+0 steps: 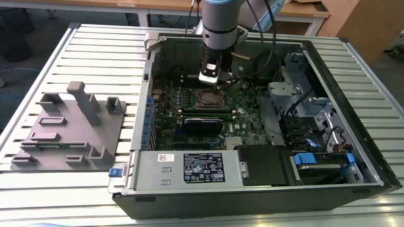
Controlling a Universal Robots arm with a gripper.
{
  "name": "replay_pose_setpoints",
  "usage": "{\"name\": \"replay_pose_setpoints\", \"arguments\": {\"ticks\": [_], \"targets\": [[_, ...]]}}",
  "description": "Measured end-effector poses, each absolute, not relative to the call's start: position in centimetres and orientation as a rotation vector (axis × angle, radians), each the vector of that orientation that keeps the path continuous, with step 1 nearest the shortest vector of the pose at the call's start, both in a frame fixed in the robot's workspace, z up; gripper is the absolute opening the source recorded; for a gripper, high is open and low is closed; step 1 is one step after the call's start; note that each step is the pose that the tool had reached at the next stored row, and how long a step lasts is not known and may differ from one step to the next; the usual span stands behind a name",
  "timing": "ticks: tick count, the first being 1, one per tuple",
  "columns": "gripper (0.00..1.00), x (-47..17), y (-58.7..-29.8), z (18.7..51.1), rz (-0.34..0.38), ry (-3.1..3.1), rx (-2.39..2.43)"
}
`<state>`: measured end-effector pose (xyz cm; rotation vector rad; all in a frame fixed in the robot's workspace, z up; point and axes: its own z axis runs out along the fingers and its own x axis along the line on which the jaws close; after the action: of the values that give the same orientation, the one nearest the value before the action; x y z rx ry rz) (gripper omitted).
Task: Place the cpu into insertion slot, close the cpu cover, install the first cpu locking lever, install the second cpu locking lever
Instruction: 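Install the first cpu locking lever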
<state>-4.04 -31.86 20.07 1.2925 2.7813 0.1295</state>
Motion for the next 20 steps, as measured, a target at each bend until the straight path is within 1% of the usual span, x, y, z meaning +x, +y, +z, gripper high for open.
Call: {"name": "replay_pose_setpoints", "arguments": {"ticks": [10,20], "targets": [[0.11,-4.1,-31.8,24.4,0.130,2.771,1.311],[0.11,-4.1,-31.8,24.4,0.130,2.771,1.306]]}}
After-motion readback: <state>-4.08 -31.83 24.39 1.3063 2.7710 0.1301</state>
